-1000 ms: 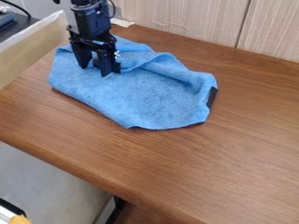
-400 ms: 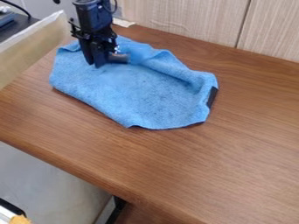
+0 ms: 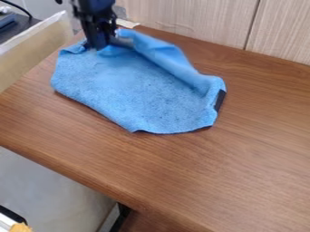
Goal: Unfold the cloth from bottom to top
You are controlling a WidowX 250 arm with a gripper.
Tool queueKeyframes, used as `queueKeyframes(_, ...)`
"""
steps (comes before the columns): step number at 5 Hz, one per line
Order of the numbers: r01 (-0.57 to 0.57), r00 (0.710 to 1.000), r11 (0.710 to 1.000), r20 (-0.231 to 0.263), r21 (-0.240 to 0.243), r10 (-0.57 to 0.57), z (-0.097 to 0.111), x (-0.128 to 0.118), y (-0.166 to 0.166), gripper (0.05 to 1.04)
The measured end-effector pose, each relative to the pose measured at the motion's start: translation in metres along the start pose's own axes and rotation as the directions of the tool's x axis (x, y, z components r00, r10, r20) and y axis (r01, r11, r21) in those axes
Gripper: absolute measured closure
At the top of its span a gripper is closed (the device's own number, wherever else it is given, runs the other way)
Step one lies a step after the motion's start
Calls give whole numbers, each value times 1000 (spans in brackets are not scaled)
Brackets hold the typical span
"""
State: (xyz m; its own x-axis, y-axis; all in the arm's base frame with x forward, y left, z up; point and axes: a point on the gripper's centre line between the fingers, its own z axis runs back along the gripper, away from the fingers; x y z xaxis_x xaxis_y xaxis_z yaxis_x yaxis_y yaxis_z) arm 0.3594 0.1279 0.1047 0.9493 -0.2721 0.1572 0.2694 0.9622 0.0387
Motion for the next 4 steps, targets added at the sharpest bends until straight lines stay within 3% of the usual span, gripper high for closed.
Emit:
queueKeyframes(1,16,1000,1000,22,8,-16,5,20,1,970)
queueKeyframes(3,51,998,999,34,3,-51,-12,58,-7,975)
queueKeyframes(4,83,996,997,19,-10,-83,-24,62,-16,986)
